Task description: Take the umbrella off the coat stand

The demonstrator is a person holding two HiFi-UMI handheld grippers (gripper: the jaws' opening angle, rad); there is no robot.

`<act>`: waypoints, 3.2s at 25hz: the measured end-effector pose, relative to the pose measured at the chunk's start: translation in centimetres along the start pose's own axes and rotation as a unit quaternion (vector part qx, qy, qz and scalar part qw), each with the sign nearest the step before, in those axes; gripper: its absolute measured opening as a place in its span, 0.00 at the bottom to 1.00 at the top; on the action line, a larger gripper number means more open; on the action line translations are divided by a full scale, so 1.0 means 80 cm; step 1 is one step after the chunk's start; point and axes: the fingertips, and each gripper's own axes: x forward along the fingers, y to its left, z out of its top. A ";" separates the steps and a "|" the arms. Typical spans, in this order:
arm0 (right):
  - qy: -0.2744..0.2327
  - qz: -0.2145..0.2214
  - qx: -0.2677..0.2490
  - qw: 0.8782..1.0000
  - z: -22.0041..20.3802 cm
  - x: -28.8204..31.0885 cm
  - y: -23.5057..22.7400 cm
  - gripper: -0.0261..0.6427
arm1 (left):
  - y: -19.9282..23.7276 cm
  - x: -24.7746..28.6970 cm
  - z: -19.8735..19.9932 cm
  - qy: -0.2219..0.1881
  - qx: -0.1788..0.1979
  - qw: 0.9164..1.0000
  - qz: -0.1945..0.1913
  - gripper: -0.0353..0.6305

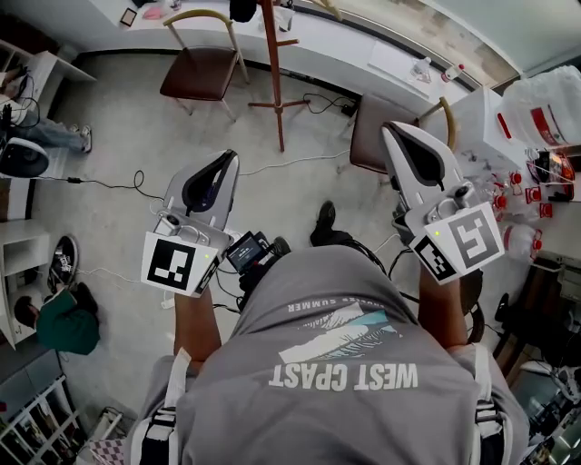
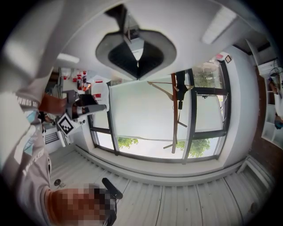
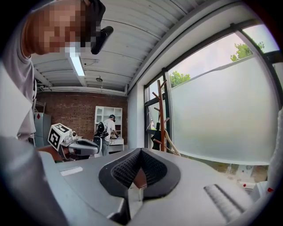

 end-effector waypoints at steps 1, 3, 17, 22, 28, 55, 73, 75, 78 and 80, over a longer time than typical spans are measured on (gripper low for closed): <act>0.000 0.007 0.000 1.000 0.000 0.004 -0.008 0.04 | 0.001 0.007 0.005 -0.003 0.001 1.000 0.007 0.06; -0.005 0.018 0.002 1.000 0.002 0.013 -0.025 0.04 | 0.001 0.021 0.015 -0.011 0.002 1.000 0.020 0.06; -0.026 0.071 0.005 0.997 0.008 0.048 -0.131 0.04 | -0.005 0.120 0.038 -0.002 0.015 0.998 0.066 0.06; -0.026 0.074 0.015 0.997 -0.002 0.051 -0.158 0.04 | -0.010 0.141 0.037 0.010 0.016 0.997 0.072 0.06; -0.017 0.065 0.030 0.997 -0.014 0.066 -0.170 0.04 | 0.005 0.158 0.034 0.023 0.018 0.998 0.061 0.06; -0.001 -0.068 0.017 0.998 0.032 0.216 -0.143 0.04 | 0.207 0.235 0.041 -0.030 0.015 0.997 -0.074 0.06; 0.018 -0.104 0.009 0.994 0.037 0.280 -0.122 0.04 | 0.303 0.260 0.031 -0.057 0.002 0.994 -0.088 0.08; 0.020 -0.098 0.009 0.995 0.035 0.292 -0.125 0.04 | 0.312 0.267 0.034 -0.059 0.002 0.995 -0.082 0.08; 0.021 -0.086 0.009 0.996 0.036 0.310 -0.128 0.04 | 0.325 0.276 0.037 -0.060 -0.001 0.996 -0.072 0.10; 0.020 -0.079 0.007 0.997 0.040 0.320 -0.133 0.04 | 0.331 0.283 0.042 -0.062 -0.001 0.996 -0.067 0.12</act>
